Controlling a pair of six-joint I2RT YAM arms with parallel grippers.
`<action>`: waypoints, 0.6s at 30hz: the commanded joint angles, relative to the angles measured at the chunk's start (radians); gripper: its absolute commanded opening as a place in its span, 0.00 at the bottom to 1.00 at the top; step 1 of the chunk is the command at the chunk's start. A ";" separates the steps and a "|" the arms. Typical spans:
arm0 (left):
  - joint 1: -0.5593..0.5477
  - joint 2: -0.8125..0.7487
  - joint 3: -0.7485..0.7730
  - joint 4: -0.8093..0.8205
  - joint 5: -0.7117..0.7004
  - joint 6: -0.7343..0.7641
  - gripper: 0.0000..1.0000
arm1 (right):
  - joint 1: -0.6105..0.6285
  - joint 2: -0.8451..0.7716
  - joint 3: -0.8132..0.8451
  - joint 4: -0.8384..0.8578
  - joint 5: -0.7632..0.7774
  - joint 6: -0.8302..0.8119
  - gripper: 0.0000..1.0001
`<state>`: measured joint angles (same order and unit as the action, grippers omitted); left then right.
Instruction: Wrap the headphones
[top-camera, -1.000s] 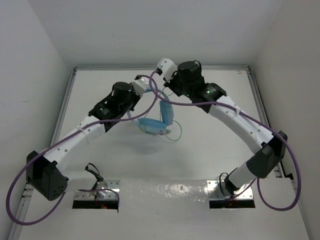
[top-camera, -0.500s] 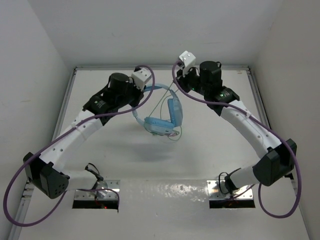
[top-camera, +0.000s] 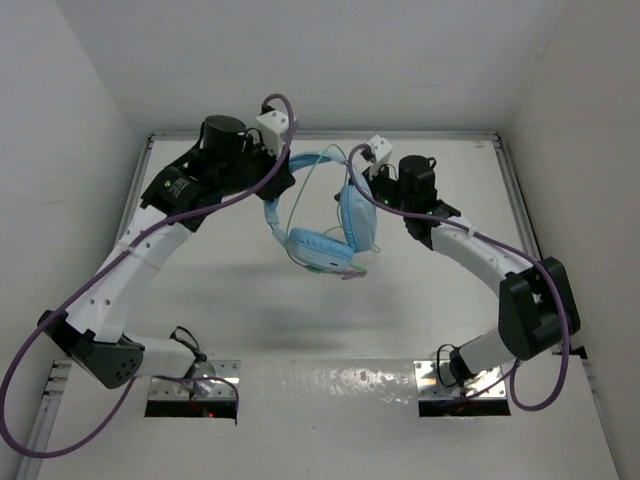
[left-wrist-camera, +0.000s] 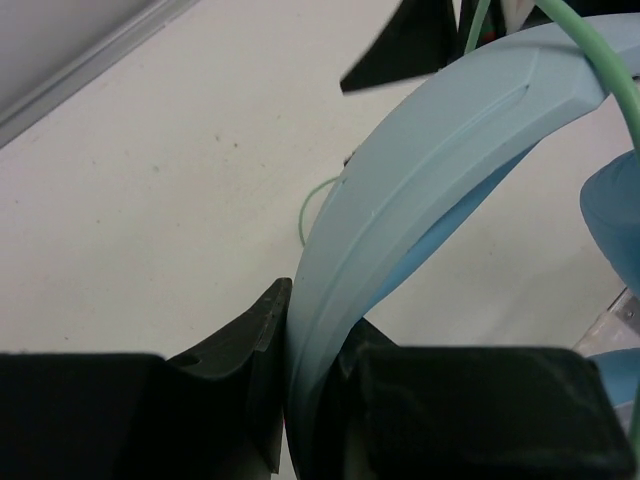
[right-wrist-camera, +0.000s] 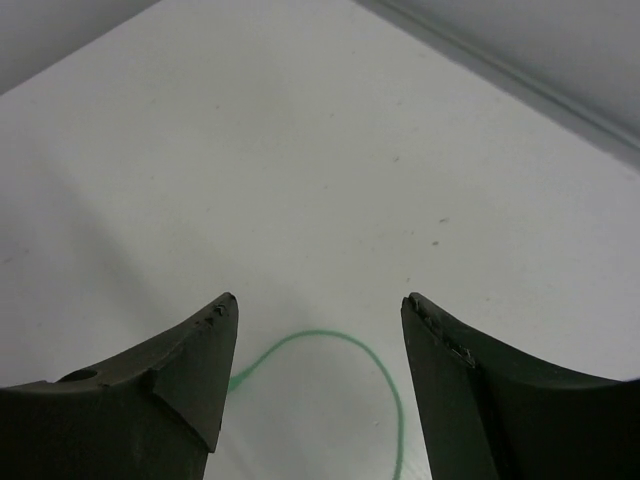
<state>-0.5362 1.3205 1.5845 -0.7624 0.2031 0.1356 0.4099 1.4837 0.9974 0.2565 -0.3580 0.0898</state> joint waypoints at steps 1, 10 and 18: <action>0.030 -0.027 0.084 0.018 -0.023 -0.102 0.00 | 0.003 0.013 -0.067 0.156 -0.088 0.050 0.66; 0.070 -0.015 0.149 -0.006 -0.132 -0.085 0.00 | -0.061 0.026 -0.210 0.208 -0.033 0.045 0.66; 0.068 -0.009 0.126 0.009 -0.199 -0.054 0.00 | -0.192 -0.005 -0.287 0.283 -0.120 -0.019 0.66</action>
<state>-0.4706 1.3254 1.6764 -0.8333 0.0250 0.1062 0.2089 1.5143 0.7681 0.4595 -0.4103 0.1436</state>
